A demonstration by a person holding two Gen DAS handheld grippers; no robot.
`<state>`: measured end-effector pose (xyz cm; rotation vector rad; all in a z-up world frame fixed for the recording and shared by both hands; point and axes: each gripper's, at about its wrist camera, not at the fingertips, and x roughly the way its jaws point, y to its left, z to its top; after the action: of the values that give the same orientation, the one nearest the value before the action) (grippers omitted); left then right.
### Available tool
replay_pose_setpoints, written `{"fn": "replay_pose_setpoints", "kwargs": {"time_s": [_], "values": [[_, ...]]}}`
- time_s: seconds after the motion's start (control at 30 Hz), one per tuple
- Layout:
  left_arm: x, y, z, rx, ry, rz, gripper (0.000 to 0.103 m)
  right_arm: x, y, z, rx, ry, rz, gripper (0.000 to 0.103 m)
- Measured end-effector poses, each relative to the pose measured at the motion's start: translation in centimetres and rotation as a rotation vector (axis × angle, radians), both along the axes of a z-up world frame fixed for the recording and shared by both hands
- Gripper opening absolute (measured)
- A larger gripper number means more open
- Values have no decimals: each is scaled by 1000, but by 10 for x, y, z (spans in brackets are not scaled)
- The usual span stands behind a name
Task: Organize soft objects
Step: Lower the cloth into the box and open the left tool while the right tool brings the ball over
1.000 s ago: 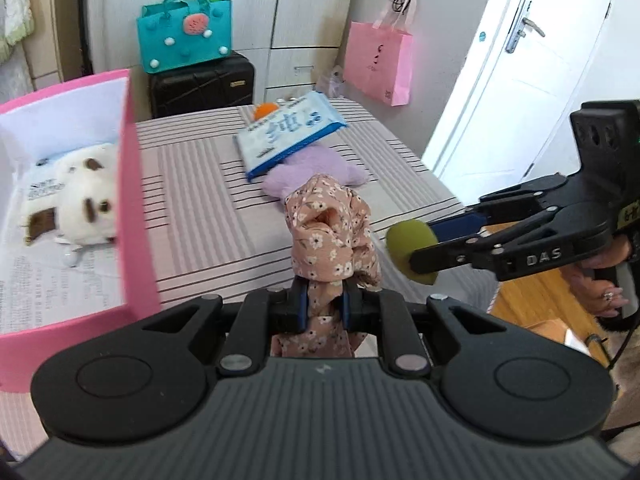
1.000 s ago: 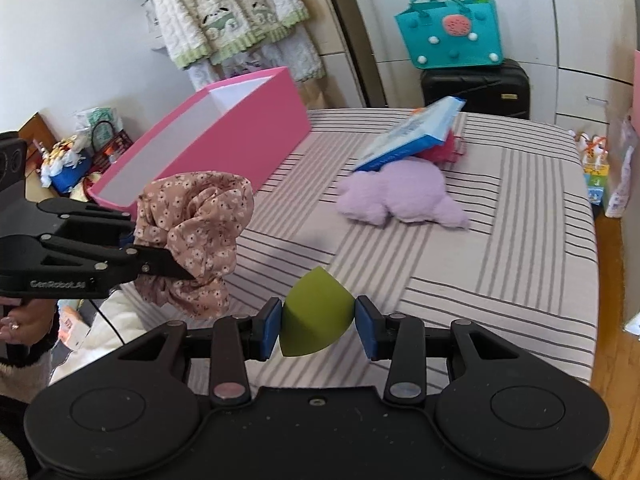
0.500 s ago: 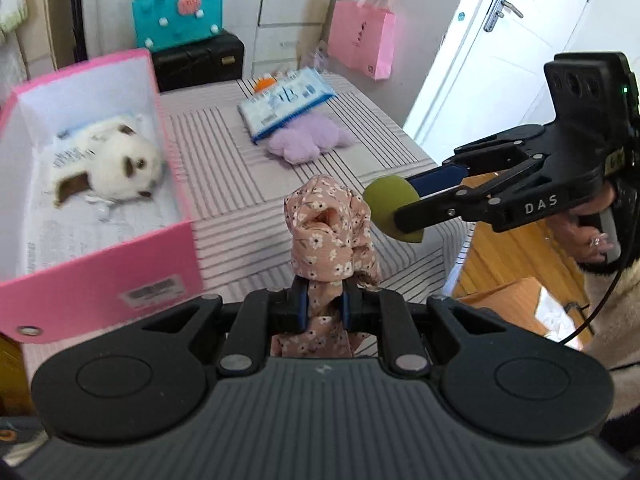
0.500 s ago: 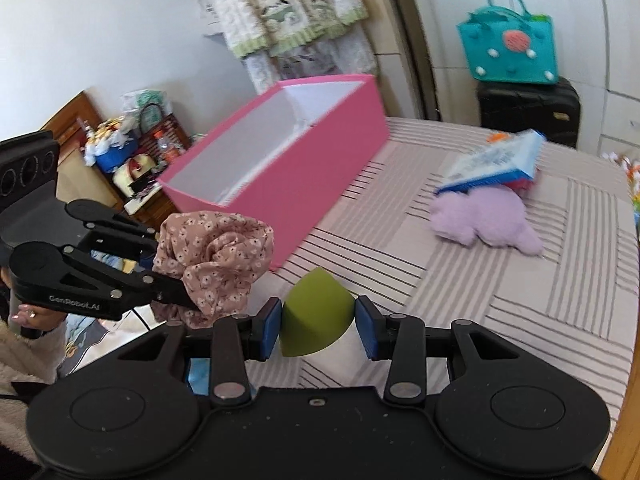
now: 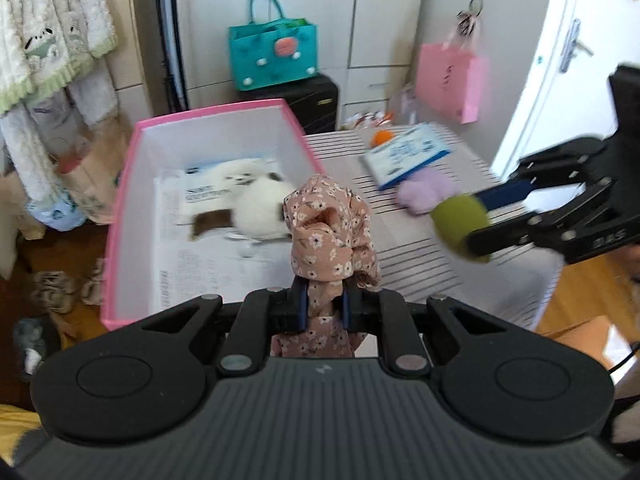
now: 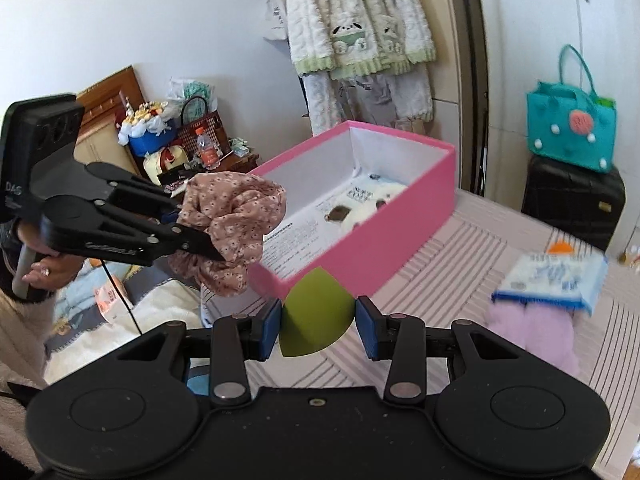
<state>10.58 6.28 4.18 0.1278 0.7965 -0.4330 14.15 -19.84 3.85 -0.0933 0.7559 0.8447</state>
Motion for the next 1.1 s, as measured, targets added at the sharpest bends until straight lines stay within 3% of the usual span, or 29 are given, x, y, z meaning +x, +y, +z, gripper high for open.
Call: {"fn": "replay_pose_setpoints", "kwargs": {"time_s": [0.2,0.3,0.57,0.8,1.1], "values": [[41,13,-5,12,14,21,15,25,15,17,16,-53,23,46],[61,8,-21,100,-1,33,15,36,17,24,31,-71,26,46],[124,19,-48,148,109,89,15,72,43,13,-40,-62,16,46],[149,41,-60,75,225,178,19,100,80,7,-85,-50,92,46],[143,54,-49,17,168,156,22,111,117,-11,-142,-23,170,46]]}}
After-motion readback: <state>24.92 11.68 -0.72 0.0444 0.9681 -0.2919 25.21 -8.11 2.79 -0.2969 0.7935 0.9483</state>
